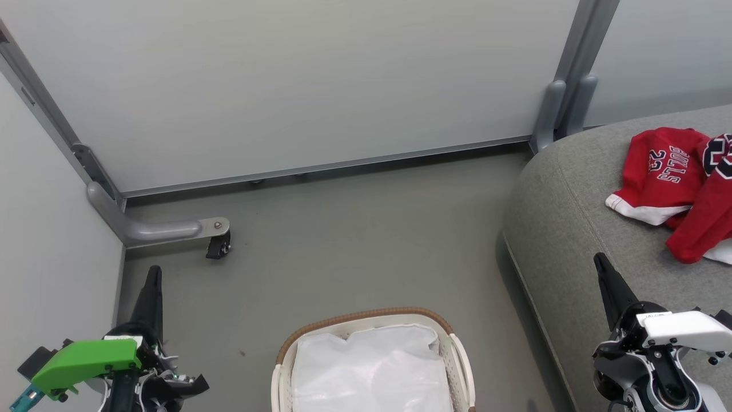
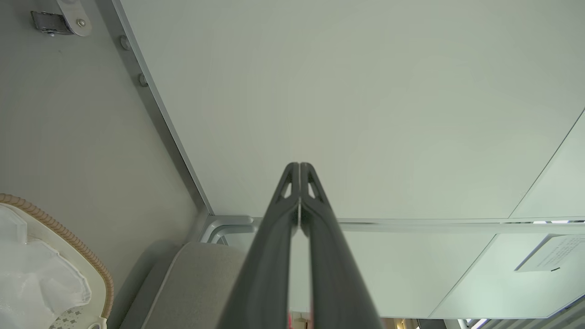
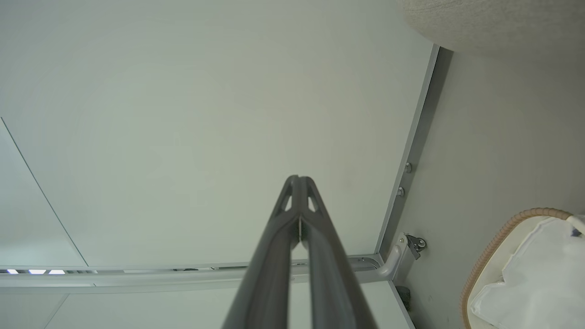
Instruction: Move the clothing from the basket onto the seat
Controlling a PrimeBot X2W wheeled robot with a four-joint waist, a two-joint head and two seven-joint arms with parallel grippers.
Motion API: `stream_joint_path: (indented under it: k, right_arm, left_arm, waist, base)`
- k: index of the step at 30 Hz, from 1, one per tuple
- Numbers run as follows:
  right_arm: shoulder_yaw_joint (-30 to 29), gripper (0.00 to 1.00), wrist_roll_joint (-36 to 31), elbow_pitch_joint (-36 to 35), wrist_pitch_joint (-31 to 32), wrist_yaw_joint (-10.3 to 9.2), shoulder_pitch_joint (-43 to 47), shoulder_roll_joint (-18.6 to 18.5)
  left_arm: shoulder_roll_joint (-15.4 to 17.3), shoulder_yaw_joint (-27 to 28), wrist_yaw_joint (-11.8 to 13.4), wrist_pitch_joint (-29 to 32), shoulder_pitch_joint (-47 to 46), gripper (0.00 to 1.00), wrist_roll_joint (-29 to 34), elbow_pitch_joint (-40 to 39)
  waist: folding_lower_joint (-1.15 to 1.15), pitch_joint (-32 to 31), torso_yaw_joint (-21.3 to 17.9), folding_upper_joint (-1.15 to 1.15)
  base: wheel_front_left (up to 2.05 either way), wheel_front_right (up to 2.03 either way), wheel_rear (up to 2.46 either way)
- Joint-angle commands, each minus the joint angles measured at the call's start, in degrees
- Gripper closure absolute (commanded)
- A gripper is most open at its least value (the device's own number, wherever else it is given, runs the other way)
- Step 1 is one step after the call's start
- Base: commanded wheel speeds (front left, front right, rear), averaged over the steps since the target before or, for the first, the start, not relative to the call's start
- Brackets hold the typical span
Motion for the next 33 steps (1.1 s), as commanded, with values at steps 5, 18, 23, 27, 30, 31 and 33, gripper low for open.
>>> stream_joint_path:
  k: [5,18,23,27,30,31,33]
  right_arm:
    - [-0.2,1.0,0.3,-0.2,0.2,-0.02,0.6,-0.3]
    - [-0.1,1.0,0.3,-0.2,0.2,-0.02,0.6,-0.3]
    - [-0.1,1.0,0.3,-0.2,0.2,-0.02,0.6,-0.3]
    - [-0.1,1.0,0.3,-0.2,0.2,-0.02,0.6,-0.3]
    - [-0.1,1.0,0.3,-0.2,0.2,-0.02,0.6,-0.3]
    - [-0.1,1.0,0.3,-0.2,0.2,-0.02,0.6,-0.3]
    - [-0.1,1.0,0.3,-0.2,0.2,-0.02,0.6,-0.3]
  left_arm:
    - [0.4,0.2,-0.2,0.2,-0.6,1.0,-0.2,-0.1]
    - [0.4,0.2,-0.2,0.2,-0.6,1.0,-0.2,-0.1]
    - [0.4,0.2,-0.2,0.2,-0.6,1.0,-0.2,-0.1]
    - [0.4,0.2,-0.2,0.2,-0.6,1.0,-0.2,-0.1]
    - [0.4,0.2,-0.2,0.2,-0.6,1.0,-0.2,-0.1]
    - [0.4,0.2,-0.2,0.2,-0.6,1.0,-0.2,-0.1]
    - [0.4,0.1,-0.2,0.2,-0.6,1.0,-0.2,-0.1]
  waist:
    - [0.0,0.0,0.0,0.0]
    - [0.0,0.0,0.0,0.0]
    - [0.0,0.0,0.0,0.0]
    - [0.0,0.0,0.0,0.0]
    - [0.0,0.0,0.0,0.0]
    - [0.0,0.0,0.0,0.0]
    - [0.0,0.0,0.0,0.0]
  base:
    - [0.0,0.0,0.0]
    - [0.0,0.0,0.0]
    - [0.0,0.0,0.0]
    - [0.0,0.0,0.0]
    - [0.0,0.0,0.0]
    - [0.0,0.0,0.0]
    - [0.0,0.0,0.0]
